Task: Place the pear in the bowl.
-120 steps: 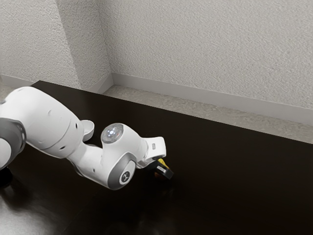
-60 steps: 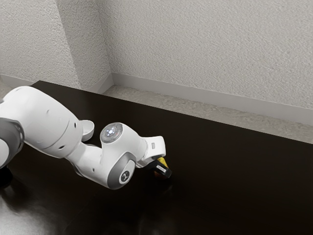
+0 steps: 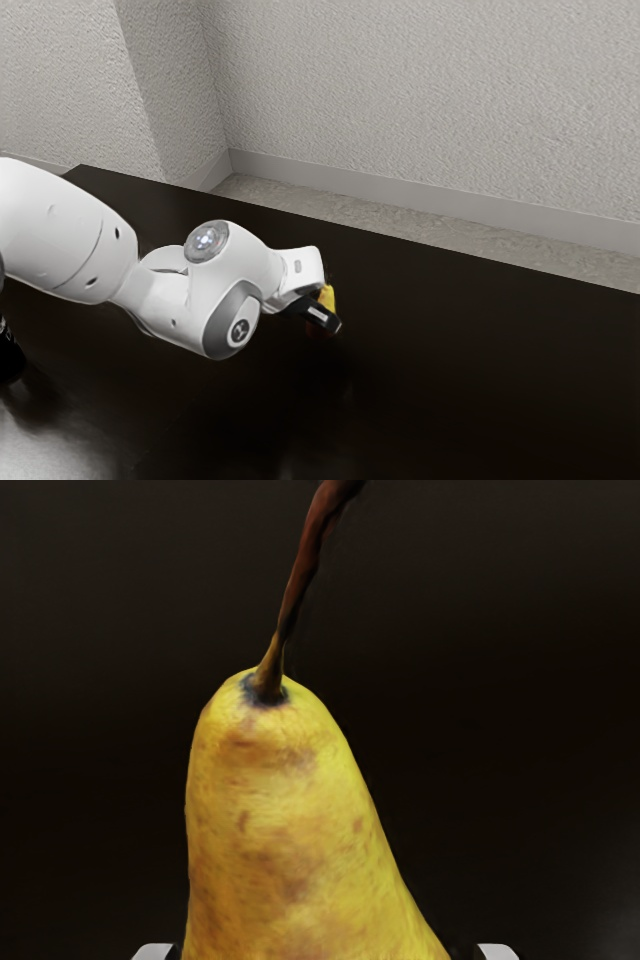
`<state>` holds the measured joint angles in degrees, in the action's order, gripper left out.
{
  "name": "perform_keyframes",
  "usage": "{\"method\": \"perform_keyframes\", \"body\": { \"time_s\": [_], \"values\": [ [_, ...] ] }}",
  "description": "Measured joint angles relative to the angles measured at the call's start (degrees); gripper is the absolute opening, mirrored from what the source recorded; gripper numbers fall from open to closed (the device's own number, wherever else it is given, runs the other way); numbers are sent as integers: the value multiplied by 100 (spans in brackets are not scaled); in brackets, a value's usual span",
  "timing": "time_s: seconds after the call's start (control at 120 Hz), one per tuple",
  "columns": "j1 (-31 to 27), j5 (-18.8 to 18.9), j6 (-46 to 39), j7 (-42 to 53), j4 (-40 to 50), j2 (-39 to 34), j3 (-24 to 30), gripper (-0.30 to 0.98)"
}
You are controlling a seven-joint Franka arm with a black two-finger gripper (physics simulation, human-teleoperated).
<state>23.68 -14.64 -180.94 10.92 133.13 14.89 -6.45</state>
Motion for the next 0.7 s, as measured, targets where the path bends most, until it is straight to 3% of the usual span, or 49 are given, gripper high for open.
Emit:
{"method": "perform_keyframes", "body": {
  "time_s": [0.2, 0.7],
  "values": [
    [-1, 250, 270, 66, 76, -384, -479, 32],
    [-64, 1538, 992, 343, 104, -863, -2028, 33]
  ]
}}
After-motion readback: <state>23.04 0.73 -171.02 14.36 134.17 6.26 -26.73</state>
